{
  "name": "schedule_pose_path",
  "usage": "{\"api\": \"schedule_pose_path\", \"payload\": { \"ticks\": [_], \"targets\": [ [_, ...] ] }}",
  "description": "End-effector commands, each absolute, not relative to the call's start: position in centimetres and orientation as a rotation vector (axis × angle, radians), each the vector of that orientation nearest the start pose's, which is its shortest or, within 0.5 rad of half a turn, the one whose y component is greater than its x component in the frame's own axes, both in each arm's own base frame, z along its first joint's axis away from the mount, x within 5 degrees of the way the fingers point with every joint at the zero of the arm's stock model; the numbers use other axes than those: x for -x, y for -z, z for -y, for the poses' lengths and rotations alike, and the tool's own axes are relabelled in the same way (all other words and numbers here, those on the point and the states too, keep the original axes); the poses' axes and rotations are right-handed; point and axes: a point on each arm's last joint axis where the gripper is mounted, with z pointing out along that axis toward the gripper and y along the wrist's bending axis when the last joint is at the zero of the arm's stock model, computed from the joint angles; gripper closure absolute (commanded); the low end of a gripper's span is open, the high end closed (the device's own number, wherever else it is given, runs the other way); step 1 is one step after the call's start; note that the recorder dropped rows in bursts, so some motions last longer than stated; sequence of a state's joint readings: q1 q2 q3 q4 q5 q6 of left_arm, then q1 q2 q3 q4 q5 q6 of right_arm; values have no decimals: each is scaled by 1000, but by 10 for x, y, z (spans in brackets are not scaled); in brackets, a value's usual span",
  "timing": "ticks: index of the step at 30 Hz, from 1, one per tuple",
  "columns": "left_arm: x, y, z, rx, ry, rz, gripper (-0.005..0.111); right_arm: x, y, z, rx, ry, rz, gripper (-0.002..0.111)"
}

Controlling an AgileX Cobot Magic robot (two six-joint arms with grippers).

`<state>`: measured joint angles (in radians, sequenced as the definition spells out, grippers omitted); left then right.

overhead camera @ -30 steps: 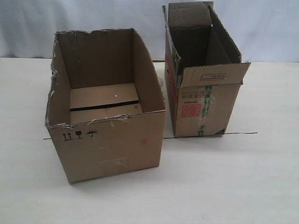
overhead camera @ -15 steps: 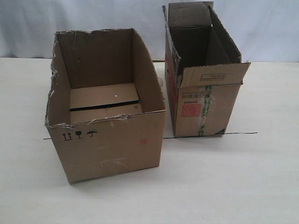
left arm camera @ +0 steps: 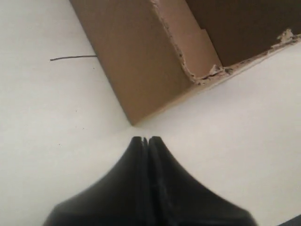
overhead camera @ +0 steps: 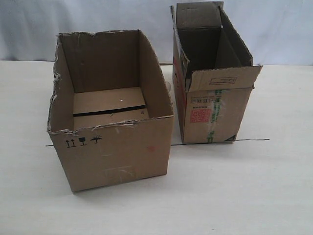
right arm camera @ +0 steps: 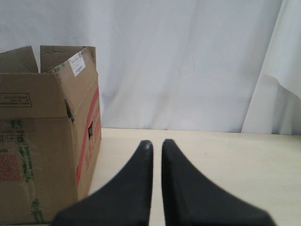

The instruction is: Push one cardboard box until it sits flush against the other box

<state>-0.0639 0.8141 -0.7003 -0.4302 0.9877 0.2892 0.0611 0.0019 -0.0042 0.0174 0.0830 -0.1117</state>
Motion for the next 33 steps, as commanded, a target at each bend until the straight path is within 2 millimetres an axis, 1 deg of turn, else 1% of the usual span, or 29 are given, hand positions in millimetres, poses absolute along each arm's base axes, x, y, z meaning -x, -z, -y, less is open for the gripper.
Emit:
{"api": "schedule_pose_path", "payload": {
  "ticks": [1,3,8,11,14,16,19,23,25,26,28,29,33],
  "targets": [
    [-133,-310,49,-410,496,-2488,107,-56,-206,-4,121,24,-1559,103],
    [-132,-310,55,-487,503,-2513,107,-56,-206,-4,121,24,-1559,103],
    [-127,-302,74,-609,513,-2590,107,-56,-206,-4,121,24,-1559,103],
    [-126,-299,89,-683,524,-2580,107,-56,-206,-4,121,24,-1559,103],
    [-128,-294,106,-751,505,-2556,107,-56,-206,-4,121,24,-1559,103],
    [-131,-289,119,-827,477,-2560,107,-56,-206,-4,121,24,-1559,103],
    [-141,-283,137,-914,394,-2597,107,-56,-206,-4,121,24,-1559,103],
    [-156,-282,160,-986,327,-2609,107,-56,-206,-4,121,24,-1559,103],
    [-165,-282,168,-1019,270,-2613,107,-56,-206,-4,121,24,-1559,103],
    [-175,-280,175,-1035,235,-2615,107,-56,-206,-4,121,24,-1559,103],
    [-183,-279,181,-1046,207,-2609,107,-56,-206,-4,121,24,-1559,103],
    [-192,-274,189,-1056,193,-2633,107,-56,-206,-4,121,24,-1559,103],
    [-204,-263,199,-1082,160,-2654,107,-56,-206,-4,121,24,-1559,103]
  ]
}}
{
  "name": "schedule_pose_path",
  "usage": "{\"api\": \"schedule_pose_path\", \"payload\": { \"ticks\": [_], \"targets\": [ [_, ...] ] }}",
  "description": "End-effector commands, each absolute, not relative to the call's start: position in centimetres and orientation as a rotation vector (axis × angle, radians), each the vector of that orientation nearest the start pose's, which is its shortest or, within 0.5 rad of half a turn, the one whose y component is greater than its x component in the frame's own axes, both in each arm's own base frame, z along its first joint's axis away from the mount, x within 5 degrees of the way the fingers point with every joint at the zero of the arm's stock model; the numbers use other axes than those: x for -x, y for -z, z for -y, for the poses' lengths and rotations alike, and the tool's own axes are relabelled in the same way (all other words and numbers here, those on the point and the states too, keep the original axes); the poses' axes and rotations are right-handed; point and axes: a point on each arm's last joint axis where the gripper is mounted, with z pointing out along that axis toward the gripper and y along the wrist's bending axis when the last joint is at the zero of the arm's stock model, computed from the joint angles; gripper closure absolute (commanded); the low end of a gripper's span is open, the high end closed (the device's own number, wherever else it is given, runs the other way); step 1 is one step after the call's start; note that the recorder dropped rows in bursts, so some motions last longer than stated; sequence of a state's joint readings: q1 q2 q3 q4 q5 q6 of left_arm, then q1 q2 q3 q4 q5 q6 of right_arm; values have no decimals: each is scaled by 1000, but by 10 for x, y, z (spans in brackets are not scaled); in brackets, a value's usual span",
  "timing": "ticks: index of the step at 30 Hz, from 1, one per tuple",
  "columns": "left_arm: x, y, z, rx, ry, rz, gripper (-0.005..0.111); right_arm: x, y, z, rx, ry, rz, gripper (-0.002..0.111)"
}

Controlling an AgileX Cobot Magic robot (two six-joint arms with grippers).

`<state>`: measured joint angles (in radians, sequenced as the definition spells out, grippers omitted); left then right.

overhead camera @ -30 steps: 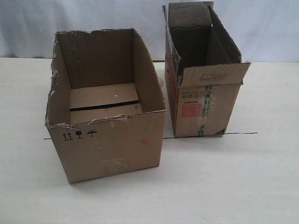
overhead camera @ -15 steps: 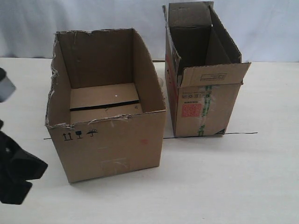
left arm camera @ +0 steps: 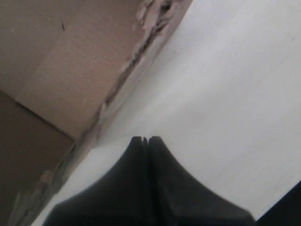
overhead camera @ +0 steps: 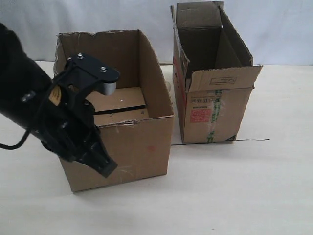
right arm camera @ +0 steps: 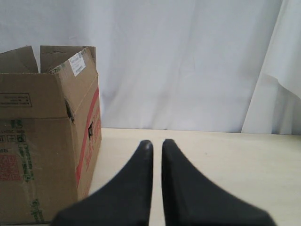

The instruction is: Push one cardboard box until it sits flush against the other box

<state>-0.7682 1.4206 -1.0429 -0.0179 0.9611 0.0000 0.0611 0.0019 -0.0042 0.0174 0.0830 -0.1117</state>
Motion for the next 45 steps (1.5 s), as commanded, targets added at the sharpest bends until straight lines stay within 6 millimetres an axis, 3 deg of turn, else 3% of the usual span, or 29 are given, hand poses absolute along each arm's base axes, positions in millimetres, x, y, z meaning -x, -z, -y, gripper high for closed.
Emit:
{"api": "schedule_pose_path", "payload": {
  "ticks": [1,12,20,30,34,35,36,39,40,41,42,45],
  "targets": [
    [-207,-261,201,-1085,153,-2649,107,-56,-206,-4,121,24,-1559,103],
    [-235,-249,212,-1076,28,-2482,107,-56,-206,-4,121,24,-1559,103],
    [-265,-246,198,-936,55,-2435,107,-56,-206,-4,121,24,-1559,103],
    [-267,-251,201,-914,96,-2385,107,-56,-206,-4,121,24,-1559,103],
    [-252,-276,191,-862,143,-2392,107,-56,-206,-4,121,24,-1559,103],
    [-246,-289,187,-827,165,-2364,107,-56,-206,-4,121,24,-1559,103],
    [-232,-323,175,-749,222,-2262,107,-56,-206,-4,121,24,-1559,103],
    [-211,-372,147,-565,250,-2075,107,-56,-206,-4,121,24,-1559,103],
    [-208,-386,132,-473,227,-2018,107,-56,-206,-4,121,24,-1559,103],
    [-207,-400,103,-280,136,-1970,107,-56,-206,-4,121,24,-1559,103],
    [-213,-402,78,-91,63,-1962,107,-56,-206,-4,121,24,-1559,103],
    [-239,-375,44,128,58,-2005,107,-56,-206,-4,121,24,-1559,103]
  ]
}}
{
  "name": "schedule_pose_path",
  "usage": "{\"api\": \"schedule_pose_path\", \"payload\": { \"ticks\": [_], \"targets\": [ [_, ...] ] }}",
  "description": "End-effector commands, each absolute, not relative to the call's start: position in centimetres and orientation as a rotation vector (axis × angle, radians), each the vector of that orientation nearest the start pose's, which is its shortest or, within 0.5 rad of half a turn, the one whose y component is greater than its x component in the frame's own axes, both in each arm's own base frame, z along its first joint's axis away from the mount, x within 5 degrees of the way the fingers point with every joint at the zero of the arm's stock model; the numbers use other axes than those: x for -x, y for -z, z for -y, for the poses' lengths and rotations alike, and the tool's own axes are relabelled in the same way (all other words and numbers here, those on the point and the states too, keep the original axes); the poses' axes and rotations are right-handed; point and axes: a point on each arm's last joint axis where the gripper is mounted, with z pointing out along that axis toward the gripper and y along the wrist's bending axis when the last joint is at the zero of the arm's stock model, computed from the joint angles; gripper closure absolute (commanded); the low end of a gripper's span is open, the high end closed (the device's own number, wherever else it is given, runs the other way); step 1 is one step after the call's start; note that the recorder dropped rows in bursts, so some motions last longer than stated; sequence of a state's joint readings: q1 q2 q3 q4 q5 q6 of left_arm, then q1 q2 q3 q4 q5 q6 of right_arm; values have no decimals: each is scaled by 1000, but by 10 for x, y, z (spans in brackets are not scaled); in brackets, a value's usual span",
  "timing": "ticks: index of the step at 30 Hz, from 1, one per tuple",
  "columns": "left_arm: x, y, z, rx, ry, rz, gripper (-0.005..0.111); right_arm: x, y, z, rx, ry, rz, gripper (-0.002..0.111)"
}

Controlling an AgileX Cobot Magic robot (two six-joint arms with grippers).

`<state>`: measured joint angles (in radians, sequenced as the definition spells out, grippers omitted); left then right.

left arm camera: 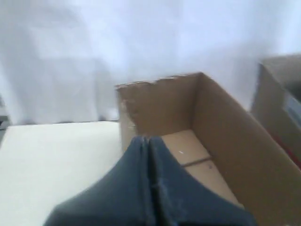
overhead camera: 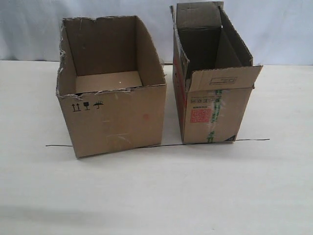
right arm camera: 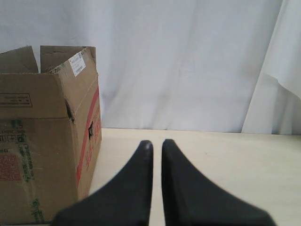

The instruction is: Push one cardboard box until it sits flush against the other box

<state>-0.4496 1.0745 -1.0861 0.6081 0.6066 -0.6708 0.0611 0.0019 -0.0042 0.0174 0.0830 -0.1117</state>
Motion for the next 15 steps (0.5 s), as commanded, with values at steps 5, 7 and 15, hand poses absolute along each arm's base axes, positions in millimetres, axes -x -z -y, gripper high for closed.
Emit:
{"api": "schedule_pose_path", "payload": {
  "ticks": [5,7,15],
  "targets": [
    [-296,-298,-8,473,211,-2236,107,-56,-206,-4,121,24,-1559,103],
    [-312,-268,-27,558,330,-2312,107,-56,-206,-4,121,24,-1559,103],
    [-354,-195,-33,594,1128,-2201,107,-56,-206,-4,121,24,-1559,103]
  ]
}}
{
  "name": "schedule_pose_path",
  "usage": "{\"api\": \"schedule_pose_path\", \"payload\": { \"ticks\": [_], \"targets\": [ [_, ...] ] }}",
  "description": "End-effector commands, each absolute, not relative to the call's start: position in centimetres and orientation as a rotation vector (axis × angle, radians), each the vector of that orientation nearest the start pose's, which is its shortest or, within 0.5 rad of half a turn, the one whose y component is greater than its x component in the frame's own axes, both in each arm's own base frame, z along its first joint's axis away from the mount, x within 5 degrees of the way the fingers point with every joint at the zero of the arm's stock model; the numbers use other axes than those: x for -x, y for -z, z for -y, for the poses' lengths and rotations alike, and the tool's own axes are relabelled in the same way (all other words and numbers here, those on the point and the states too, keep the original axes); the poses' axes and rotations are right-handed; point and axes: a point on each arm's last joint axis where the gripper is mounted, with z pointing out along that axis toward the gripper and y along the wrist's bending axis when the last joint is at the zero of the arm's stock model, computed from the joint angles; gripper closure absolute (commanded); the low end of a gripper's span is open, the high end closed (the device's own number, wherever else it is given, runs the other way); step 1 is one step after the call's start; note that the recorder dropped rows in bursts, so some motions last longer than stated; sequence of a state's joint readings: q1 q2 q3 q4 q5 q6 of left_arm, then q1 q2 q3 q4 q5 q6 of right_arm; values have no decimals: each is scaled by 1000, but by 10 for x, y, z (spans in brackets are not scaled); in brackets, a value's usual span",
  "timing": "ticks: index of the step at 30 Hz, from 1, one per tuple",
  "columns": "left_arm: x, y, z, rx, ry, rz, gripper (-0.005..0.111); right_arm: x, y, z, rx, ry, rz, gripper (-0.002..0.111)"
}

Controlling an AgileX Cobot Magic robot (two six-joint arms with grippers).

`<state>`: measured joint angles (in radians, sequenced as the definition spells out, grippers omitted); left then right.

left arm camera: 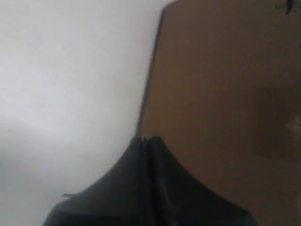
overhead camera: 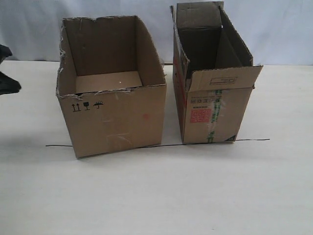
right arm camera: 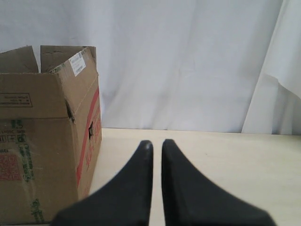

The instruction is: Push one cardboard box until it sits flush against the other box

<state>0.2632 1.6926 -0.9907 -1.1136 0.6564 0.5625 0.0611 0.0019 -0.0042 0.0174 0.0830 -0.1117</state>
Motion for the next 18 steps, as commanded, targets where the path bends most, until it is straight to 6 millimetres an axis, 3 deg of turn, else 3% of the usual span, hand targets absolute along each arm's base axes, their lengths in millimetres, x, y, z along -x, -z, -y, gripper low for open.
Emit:
{"api": "schedule_pose_path", "payload": {
  "ticks": [1,3,10,18],
  "targets": [
    [-358,-192,-32,597,1190,-2159,107,-56,-206,-4,121,24,-1559,103],
    [-365,-183,-31,623,1290,-2070,107,-56,-206,-4,121,24,-1559,103],
    [-371,-140,-27,601,1375,-2127,107,-56,-206,-4,121,24,-1559,103],
    [-395,-134,-12,490,1421,-2127,107,-56,-206,-4,121,24,-1559,103]
  ]
}}
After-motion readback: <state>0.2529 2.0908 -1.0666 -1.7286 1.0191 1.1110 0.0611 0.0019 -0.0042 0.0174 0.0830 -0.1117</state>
